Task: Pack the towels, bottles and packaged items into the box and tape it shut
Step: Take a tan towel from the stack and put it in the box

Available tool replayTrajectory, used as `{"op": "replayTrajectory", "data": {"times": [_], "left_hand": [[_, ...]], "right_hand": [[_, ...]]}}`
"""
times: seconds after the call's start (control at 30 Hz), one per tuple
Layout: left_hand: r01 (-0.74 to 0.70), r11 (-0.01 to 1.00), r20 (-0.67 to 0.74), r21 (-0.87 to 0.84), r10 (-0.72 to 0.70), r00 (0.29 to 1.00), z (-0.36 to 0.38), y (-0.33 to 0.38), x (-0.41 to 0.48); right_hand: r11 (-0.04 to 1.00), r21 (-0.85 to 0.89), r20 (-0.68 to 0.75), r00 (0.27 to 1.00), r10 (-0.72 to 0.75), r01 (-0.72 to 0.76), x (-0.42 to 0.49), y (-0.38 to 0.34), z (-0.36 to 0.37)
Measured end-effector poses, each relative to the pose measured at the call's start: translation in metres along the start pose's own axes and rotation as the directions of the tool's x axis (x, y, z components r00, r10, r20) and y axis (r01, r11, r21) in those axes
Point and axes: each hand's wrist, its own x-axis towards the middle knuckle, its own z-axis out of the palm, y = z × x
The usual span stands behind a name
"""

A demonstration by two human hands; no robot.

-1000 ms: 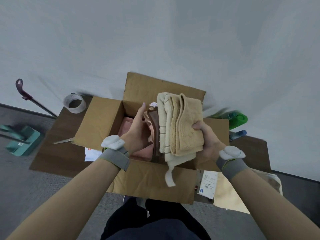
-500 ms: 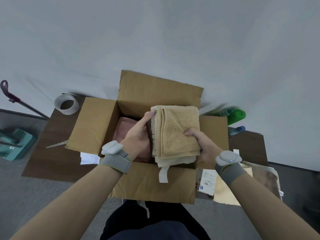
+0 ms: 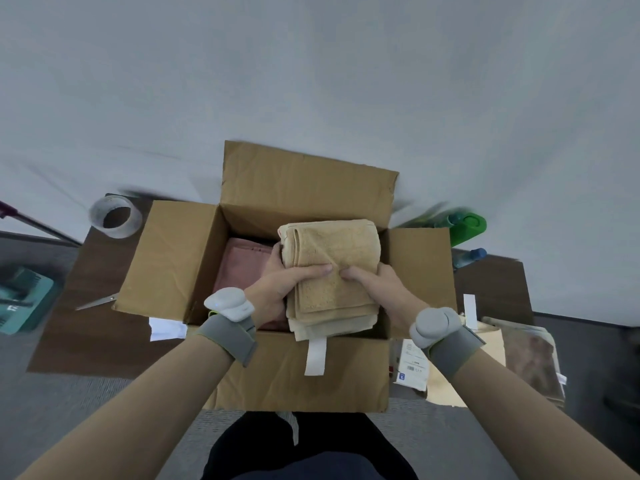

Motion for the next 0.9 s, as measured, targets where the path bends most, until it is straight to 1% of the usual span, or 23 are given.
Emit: {"op": "replayTrajectory", "data": {"times": [0.03, 0.1, 0.13, 0.2, 0.27, 0.33, 0.4, 0.43, 0.5, 0.57, 0.6, 0.7, 0.8, 0.9], "left_hand": [[-0.001, 1.000, -0.016, -0.004, 0.001, 1.000, -0.001, -0.002, 0.004], [0.024, 1.000, -0.008, -0.001, -0.024, 1.000, -0.002, -0.008, 0.016], [0.051, 0.999, 0.001, 0.010, -0.051, 0.999, -0.002, -0.011, 0.021], [0.133, 0.991, 0.016, 0.026, -0.133, 0.991, 0.000, -0.016, 0.030], [0.256, 0.966, 0.026, 0.028, -0.256, 0.966, 0.002, -0.020, 0.035], [0.371, 0.928, 0.044, -0.007, -0.371, 0.928, 0.003, -0.024, 0.041], [0.381, 0.924, 0.064, -0.039, -0.379, 0.923, 0.001, -0.029, 0.051], [0.365, 0.929, 0.074, -0.054, -0.361, 0.930, 0.002, -0.031, 0.056], [0.326, 0.944, 0.063, -0.055, -0.323, 0.944, 0.003, -0.030, 0.059], [0.279, 0.960, 0.032, 0.009, -0.279, 0.960, 0.005, -0.030, 0.068], [0.264, 0.963, 0.023, 0.046, -0.265, 0.964, 0.005, -0.030, 0.073], [0.255, 0.964, 0.026, 0.073, -0.257, 0.966, 0.002, -0.037, 0.085], [0.241, 0.966, 0.016, 0.093, -0.243, 0.970, 0.001, -0.049, 0.095], [0.172, 0.965, -0.023, 0.196, -0.171, 0.985, 0.003, -0.061, 0.102]], "right_hand": [[0.998, -0.061, -0.018, 0.999, -0.031, 0.030, 0.000, 0.000, 0.002], [0.967, -0.242, -0.059, 0.994, -0.094, 0.077, 0.003, 0.002, 0.004], [0.936, -0.338, -0.078, 0.989, -0.129, 0.096, 0.004, 0.002, 0.004], [0.875, -0.470, -0.111, 0.975, -0.191, 0.118, 0.007, 0.003, 0.007], [0.824, -0.553, -0.137, 0.962, -0.236, 0.123, 0.009, 0.002, 0.013], [0.798, -0.588, -0.135, 0.956, -0.260, 0.134, 0.009, 0.002, 0.018], [0.750, -0.641, -0.121, 0.943, -0.311, 0.165, 0.012, 0.005, 0.024], [0.701, -0.689, -0.114, 0.928, -0.355, 0.184, 0.014, 0.008, 0.027], [0.553, -0.805, -0.083, 0.884, -0.460, 0.212, 0.016, 0.012, 0.031], [0.423, -0.876, -0.019, 0.862, -0.507, 0.230, 0.022, 0.015, 0.032], [0.406, -0.881, 0.014, 0.871, -0.491, 0.243, 0.026, 0.016, 0.031], [0.434, -0.860, 0.102, 0.924, -0.369, 0.268, 0.037, 0.021, 0.028], [0.388, -0.873, 0.174, 0.932, -0.317, 0.295, 0.049, 0.029, 0.026], [0.324, -0.896, 0.222, 0.938, -0.265, 0.304, 0.060, 0.032, 0.029]]}}
